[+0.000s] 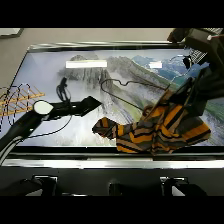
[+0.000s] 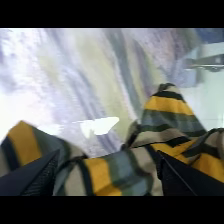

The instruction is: Fold the clothes and pants, and hang the long-sleeved shirts on hangers.

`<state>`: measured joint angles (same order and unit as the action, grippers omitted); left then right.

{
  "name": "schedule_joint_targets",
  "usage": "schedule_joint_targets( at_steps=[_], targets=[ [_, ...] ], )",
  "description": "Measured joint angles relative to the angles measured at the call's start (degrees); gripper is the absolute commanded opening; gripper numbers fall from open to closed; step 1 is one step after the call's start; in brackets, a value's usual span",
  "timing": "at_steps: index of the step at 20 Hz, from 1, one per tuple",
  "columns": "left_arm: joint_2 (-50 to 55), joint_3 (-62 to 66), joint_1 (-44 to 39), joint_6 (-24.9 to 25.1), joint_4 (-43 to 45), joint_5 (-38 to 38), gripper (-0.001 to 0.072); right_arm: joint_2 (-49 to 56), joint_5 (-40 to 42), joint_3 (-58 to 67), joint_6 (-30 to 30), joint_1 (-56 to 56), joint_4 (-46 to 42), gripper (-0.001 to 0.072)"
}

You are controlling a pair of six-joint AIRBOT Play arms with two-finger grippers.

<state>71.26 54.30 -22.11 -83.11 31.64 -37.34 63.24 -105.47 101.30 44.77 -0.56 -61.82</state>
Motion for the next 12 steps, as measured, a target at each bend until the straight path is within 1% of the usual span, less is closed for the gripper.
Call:
schedule_joint_targets(
  at_steps=[3,5,8,12],
  targets=[
    [9.3,4.6,-4.6,10.1,-16.0,0.4,0.0716,-0.2,-0.2,0.0,0.9,0.0,-0.9,0.0029],
    [15.3,8.5,-7.0,14.4,-23.4,-1.0,0.0708,-0.3,-0.2,0.0,1.3,0.0,-1.6,0.0029],
    [23.5,15.3,-9.3,17.7,-30.4,-5.2,0.0700,-0.3,-0.1,0.0,1.9,0.0,-2.0,0.0029],
    [31.1,24.1,-10.6,19.5,-34.3,-10.4,0.0700,-0.3,0.0,0.0,2.4,0.0,-2.9,0.0029]
  ],
)
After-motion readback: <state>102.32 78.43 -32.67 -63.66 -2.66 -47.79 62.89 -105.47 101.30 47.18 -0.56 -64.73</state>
